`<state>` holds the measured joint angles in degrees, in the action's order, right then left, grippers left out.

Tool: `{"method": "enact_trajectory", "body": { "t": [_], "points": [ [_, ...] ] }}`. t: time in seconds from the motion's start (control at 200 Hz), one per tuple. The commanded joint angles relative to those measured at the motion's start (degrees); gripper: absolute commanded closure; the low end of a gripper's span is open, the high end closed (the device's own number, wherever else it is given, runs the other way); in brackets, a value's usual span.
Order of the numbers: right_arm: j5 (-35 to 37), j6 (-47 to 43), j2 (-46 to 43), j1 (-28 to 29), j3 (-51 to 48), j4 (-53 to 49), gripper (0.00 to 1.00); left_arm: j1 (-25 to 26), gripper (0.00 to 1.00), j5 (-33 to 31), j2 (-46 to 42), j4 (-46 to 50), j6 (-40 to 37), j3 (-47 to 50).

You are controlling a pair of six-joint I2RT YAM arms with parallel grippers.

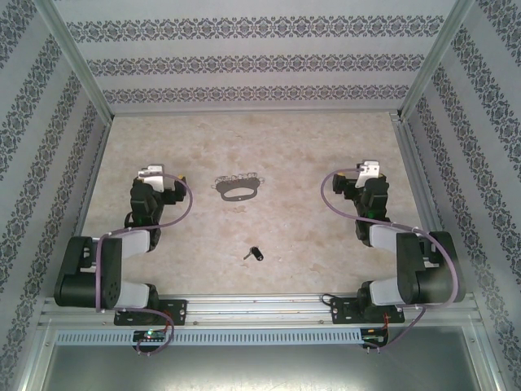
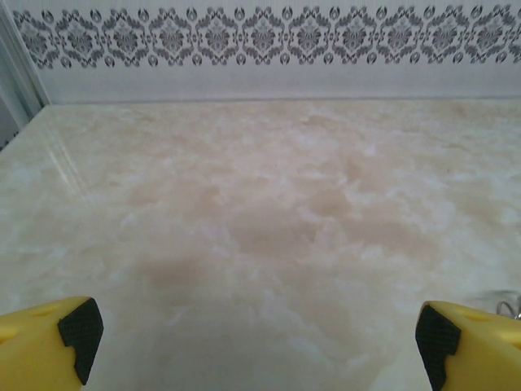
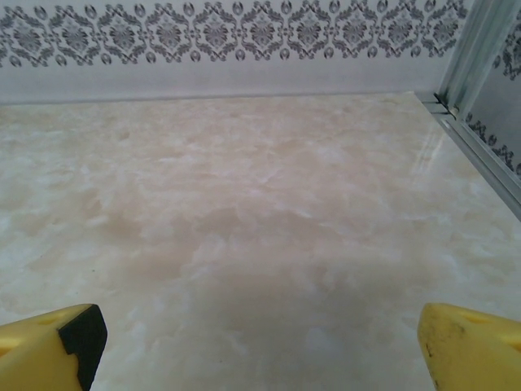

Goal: Put the keys on the keyring

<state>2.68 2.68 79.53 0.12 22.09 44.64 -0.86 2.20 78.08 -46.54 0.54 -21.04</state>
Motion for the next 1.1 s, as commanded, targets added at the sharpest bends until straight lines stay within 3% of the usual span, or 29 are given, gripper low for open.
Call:
{"method": "enact_trajectory", "body": {
  "t": [0.0, 0.095, 0.215, 0.565, 0.884, 1.094],
  "points": [
    [2.75, 1.54, -3.06, -0.09, 3.16, -6.6, 0.02, -0.54, 0.0, -1.32, -3.42, 7.31, 1.68, -2.67],
    [2.23, 2.76, -5.46, -0.12, 5.5, -11.21, 0.02, -0.37, 0.0, -1.38, -5.71, 11.54, 3.54, -5.24],
    [4.97, 13.85, -9.0, -0.91, 7.31, -15.34, 0.02, 0.88, 0.0, -1.14, -7.34, 17.44, 4.87, -9.1],
    [-11.73, 21.44, -10.02, -2.39, 9.16, -19.73, 0.02, 6.51, 0.0, -4.82, -8.98, 27.11, 14.37, -15.7],
    [-13.34, 21.34, -7.44, 9.28, 10.16, -26.92, 0.1, 12.5, 0.0, -3.58, -8.27, 27.96, 19.18, -15.61],
    [-12.6, 23.76, -2.4, 16.96, 13.23, -27.26, 0.16, 13.28, 0.0, 2.35, -7.97, 29.62, 23.05, -14.88]
  ]
}}
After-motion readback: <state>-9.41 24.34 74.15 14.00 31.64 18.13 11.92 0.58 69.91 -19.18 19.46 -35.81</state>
